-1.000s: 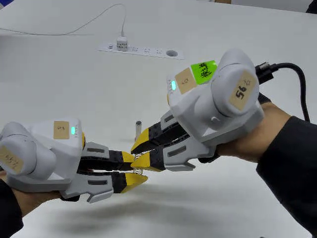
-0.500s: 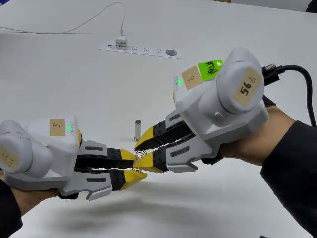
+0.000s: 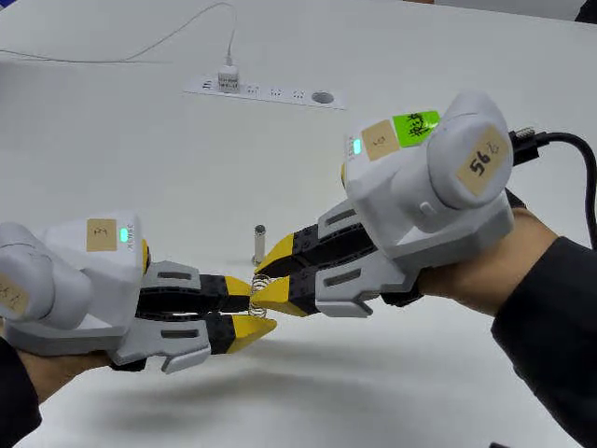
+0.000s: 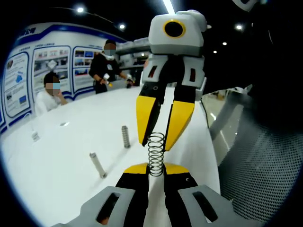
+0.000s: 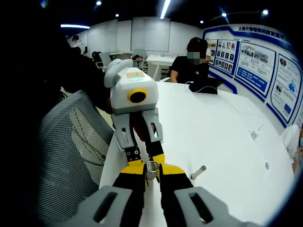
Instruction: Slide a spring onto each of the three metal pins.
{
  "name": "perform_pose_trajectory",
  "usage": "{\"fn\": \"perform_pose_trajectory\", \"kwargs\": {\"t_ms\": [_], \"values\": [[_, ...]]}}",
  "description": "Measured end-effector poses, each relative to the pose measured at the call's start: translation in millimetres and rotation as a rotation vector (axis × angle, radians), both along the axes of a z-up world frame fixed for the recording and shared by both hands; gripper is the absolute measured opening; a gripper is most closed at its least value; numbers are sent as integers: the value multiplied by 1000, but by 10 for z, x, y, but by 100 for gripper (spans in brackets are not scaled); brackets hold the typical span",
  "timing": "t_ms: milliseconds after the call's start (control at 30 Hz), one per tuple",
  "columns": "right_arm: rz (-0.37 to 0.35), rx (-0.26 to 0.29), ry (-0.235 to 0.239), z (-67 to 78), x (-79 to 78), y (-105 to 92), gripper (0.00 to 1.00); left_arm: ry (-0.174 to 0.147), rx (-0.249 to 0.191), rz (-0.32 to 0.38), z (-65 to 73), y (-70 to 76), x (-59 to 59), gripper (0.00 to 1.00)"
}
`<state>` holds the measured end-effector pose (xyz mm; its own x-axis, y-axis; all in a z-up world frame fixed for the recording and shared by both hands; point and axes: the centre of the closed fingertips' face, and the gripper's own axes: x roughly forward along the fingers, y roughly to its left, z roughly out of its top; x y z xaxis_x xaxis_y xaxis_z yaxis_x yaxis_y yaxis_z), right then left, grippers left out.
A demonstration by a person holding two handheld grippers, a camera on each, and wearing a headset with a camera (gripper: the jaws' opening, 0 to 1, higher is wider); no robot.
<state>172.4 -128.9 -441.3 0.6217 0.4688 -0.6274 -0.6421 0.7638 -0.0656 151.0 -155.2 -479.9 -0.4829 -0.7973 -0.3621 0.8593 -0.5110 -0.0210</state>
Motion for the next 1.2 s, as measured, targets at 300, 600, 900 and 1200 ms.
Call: {"fn": "perform_pose_trajectory", "kwargs": {"t_ms": [300,600,900,1200], "values": [[8,-15,-20,26,38,14,12,4,-9,17,25,-11,38,11],[-4,-24,-22,44,72,-39,12,11,-5,33,28,-10,71,16],[-28,-26,-36,103,123,-133,12,28,7,69,23,20,159,24],[-63,-37,-65,182,214,-248,12,28,19,98,-11,39,228,31]]}}
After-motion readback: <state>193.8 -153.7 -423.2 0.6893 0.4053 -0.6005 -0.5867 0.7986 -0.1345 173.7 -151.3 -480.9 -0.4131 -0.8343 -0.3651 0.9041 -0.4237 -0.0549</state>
